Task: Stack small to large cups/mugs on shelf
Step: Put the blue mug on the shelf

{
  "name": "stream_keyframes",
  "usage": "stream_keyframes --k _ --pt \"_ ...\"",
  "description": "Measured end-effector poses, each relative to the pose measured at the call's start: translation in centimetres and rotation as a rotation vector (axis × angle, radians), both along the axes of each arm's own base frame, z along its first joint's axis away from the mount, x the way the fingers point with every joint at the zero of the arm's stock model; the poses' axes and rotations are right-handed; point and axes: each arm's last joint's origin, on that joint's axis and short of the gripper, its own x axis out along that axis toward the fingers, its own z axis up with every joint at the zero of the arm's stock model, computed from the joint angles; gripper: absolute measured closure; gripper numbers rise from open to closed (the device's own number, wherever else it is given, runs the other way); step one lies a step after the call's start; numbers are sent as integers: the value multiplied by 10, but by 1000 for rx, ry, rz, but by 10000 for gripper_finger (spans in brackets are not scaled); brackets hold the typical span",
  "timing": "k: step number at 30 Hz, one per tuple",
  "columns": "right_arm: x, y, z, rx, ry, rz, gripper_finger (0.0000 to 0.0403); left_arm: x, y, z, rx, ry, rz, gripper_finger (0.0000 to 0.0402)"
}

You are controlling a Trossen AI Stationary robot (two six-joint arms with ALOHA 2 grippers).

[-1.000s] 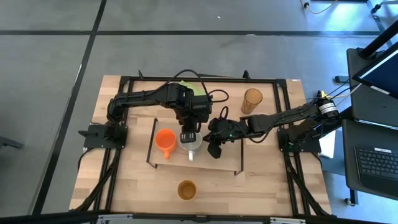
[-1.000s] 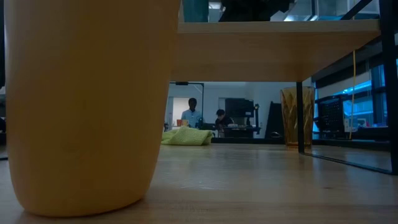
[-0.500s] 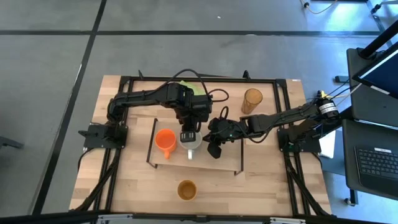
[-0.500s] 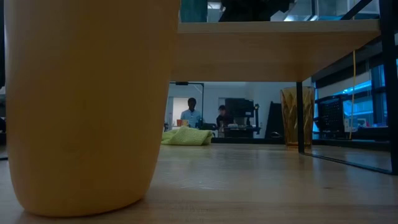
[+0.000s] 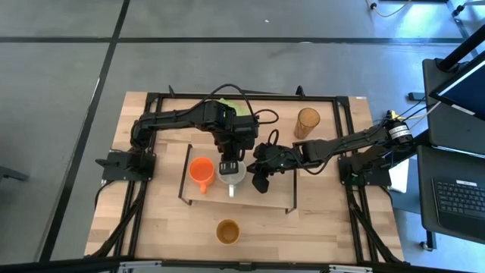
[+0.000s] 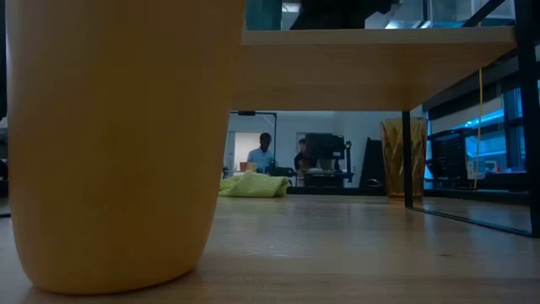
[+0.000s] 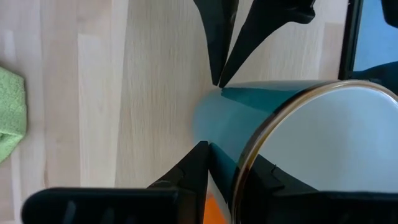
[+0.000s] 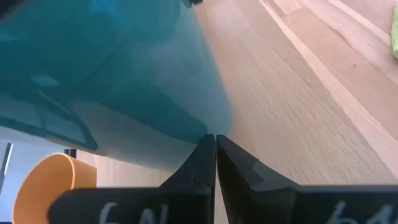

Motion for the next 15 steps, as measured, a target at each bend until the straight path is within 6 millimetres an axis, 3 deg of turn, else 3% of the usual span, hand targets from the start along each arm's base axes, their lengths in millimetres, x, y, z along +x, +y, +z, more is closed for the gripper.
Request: stream_keyframes --k 15 --pt "2 5 4 26 -44 -1 386 0 -4 0 8 2 -6 344"
